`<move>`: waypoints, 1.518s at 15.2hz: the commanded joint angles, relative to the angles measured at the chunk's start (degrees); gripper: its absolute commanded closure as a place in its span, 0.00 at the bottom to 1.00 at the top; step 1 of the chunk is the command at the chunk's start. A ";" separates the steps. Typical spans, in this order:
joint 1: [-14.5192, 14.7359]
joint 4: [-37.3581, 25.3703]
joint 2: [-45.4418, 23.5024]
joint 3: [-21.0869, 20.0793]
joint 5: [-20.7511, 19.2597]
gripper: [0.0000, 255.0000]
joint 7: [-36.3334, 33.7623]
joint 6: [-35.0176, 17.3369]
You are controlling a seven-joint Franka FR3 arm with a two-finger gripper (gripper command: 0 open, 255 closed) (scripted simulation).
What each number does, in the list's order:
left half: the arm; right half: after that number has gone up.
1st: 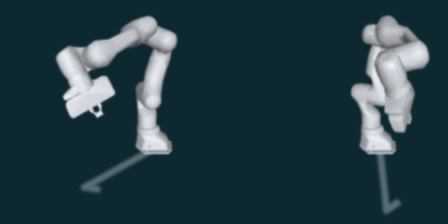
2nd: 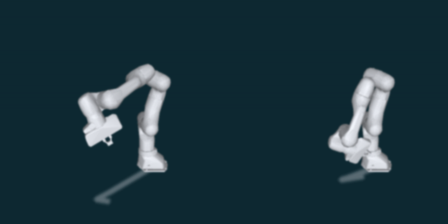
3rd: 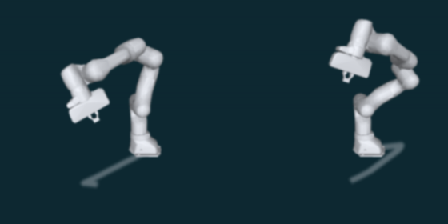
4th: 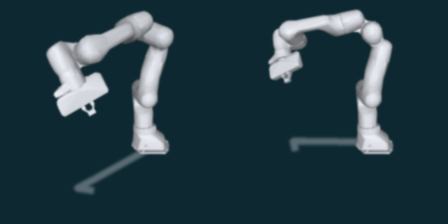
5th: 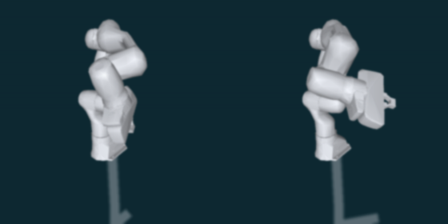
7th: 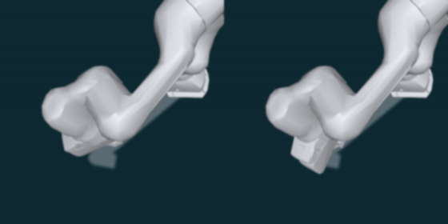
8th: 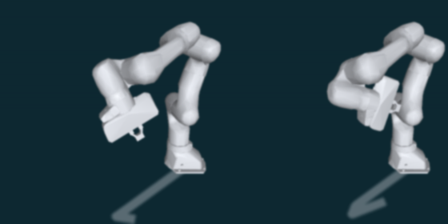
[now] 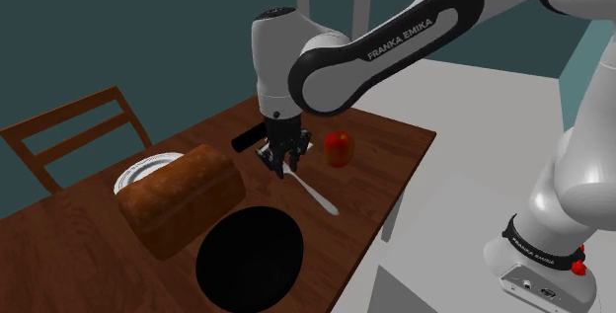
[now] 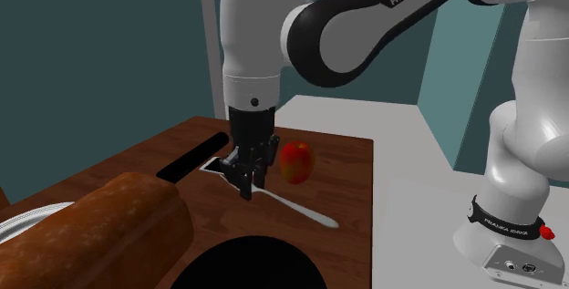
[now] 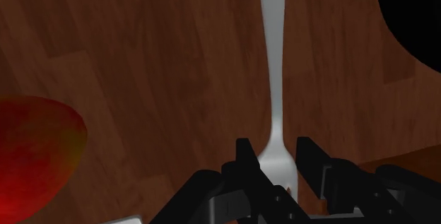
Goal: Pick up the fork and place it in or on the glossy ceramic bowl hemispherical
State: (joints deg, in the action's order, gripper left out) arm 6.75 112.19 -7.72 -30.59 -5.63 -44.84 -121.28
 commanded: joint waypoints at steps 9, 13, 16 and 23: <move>-0.24 -5.19 2.37 -0.23 1.65 1.00 1.14 7.21; -0.29 -7.62 2.98 -0.27 2.07 1.00 1.46 10.16; 0.48 -8.96 2.85 -0.88 1.92 1.00 0.11 11.43; 6.58 -13.47 -1.12 -4.84 -1.18 1.00 -10.48 13.15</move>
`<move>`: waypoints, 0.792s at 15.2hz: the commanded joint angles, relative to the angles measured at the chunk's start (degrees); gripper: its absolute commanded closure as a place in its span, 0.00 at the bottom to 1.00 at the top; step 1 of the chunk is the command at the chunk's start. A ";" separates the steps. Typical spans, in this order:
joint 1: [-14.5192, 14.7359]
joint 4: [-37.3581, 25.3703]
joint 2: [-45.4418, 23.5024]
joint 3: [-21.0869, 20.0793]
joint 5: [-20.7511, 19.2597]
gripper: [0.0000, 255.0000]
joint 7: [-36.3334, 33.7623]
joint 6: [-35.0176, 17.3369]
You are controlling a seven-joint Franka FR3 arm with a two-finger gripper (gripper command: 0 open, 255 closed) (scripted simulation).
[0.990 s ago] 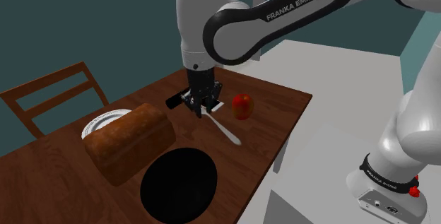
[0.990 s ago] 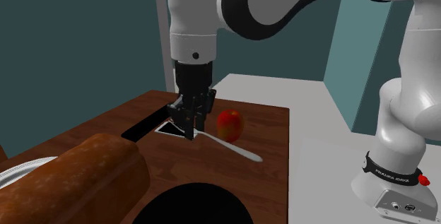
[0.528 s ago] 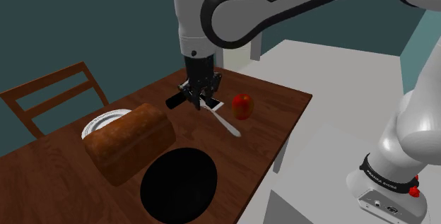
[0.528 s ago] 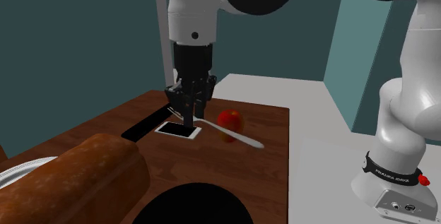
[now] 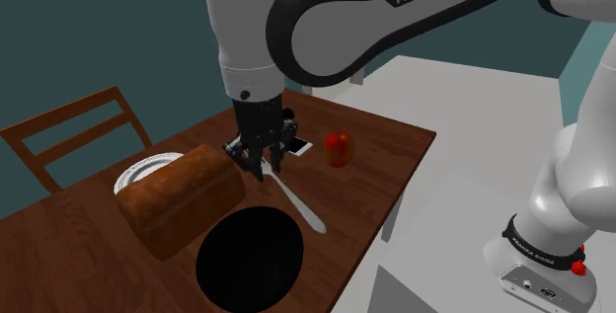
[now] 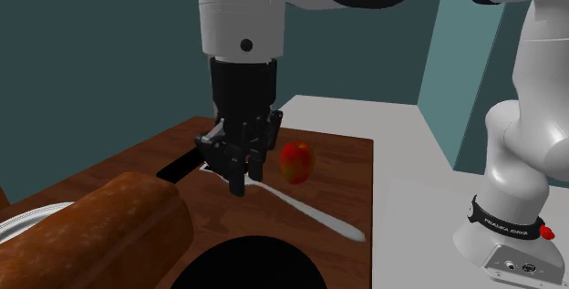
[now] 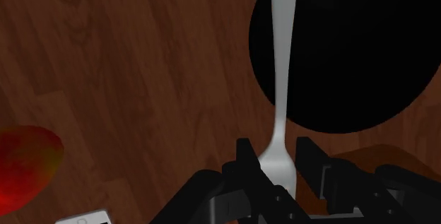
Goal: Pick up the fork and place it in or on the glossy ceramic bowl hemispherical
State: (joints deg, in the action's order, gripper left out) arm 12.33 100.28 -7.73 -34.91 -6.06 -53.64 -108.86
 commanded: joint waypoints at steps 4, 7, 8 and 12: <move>5.27 -5.82 -4.87 -2.32 -3.49 1.00 -7.94 2.37; 9.05 -9.92 -8.35 -3.29 -5.94 1.00 -12.56 4.01; 9.87 -10.82 -9.08 -3.40 -6.43 1.00 -13.43 4.37; 9.70 -8.02 -9.32 -3.19 -6.71 1.00 -13.74 1.41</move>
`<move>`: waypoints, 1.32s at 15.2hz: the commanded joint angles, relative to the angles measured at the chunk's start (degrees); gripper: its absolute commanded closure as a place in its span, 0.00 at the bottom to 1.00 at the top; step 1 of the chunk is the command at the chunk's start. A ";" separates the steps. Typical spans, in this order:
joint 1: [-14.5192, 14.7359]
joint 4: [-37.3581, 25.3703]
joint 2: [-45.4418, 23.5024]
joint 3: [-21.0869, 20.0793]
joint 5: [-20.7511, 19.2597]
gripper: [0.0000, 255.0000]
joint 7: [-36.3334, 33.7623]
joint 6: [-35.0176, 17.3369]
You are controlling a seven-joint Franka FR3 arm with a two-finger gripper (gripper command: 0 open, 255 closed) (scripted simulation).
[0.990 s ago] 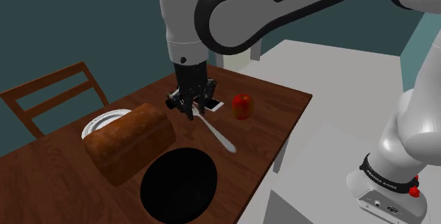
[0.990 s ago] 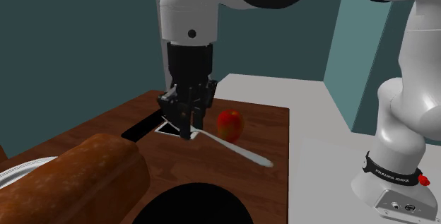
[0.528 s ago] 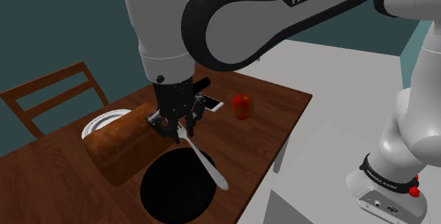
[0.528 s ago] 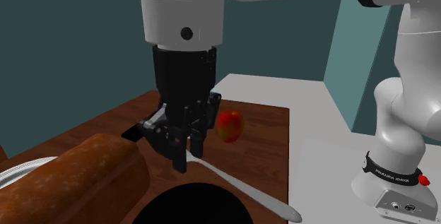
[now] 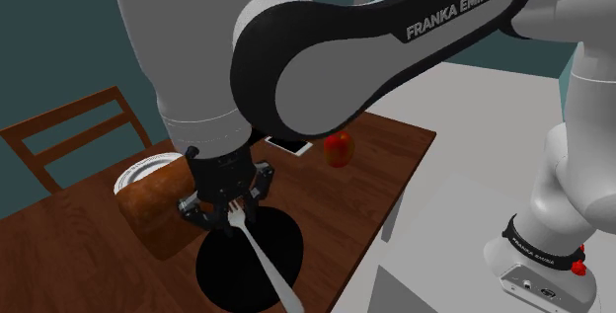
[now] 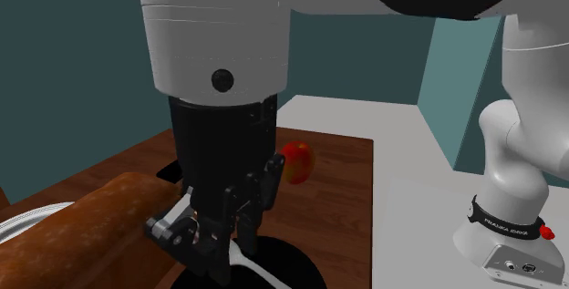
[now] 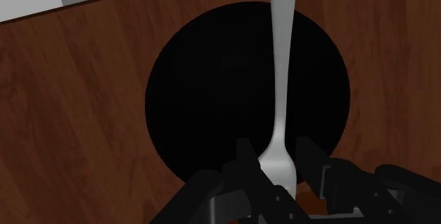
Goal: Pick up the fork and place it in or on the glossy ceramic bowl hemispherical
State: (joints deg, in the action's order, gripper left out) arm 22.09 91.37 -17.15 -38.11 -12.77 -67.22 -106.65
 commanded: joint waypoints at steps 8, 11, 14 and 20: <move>-0.12 5.65 -1.08 0.48 -1.09 1.00 -1.06 -6.45; -0.07 6.89 -1.58 0.66 -1.53 1.00 -1.39 -8.07; -0.07 6.87 -1.59 0.67 -1.54 1.00 -1.39 -8.06; -0.07 6.87 -1.59 0.67 -1.54 0.00 -1.39 -8.06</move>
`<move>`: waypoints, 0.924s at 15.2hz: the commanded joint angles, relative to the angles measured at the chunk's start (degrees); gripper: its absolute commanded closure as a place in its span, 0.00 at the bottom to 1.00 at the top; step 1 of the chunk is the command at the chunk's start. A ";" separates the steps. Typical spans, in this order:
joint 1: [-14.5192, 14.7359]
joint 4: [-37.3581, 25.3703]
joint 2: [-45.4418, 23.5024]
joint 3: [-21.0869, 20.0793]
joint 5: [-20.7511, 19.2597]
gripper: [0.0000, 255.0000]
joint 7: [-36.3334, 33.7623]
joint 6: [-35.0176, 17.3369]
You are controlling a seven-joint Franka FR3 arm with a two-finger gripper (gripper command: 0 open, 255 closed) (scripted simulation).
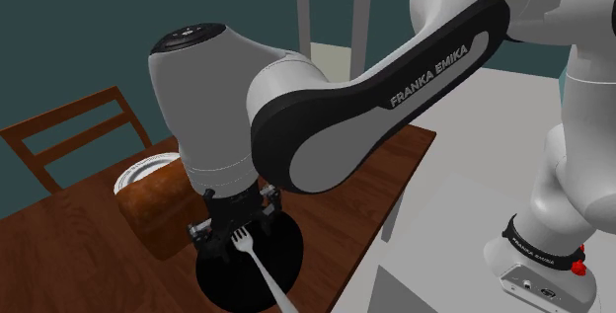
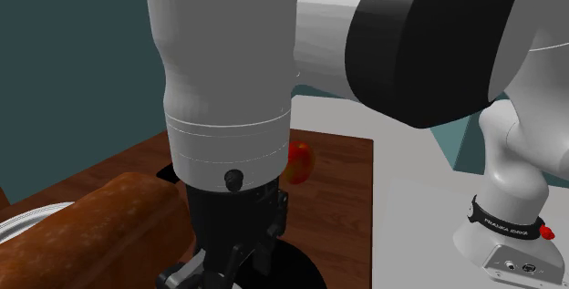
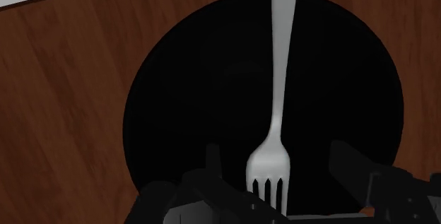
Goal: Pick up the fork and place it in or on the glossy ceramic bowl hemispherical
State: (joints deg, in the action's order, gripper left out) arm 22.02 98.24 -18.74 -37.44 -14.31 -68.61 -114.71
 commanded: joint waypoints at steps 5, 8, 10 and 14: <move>-0.08 -1.15 0.63 -0.23 0.52 0.00 0.34 1.65; -0.12 -4.89 1.99 -0.72 1.66 0.00 1.12 6.42; -0.13 -4.87 2.01 -0.72 1.67 0.00 1.12 6.41; -0.12 -4.89 1.99 -0.72 1.66 0.00 1.12 6.42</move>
State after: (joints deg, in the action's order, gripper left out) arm 21.91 93.38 -16.76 -38.16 -12.66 -67.50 -108.33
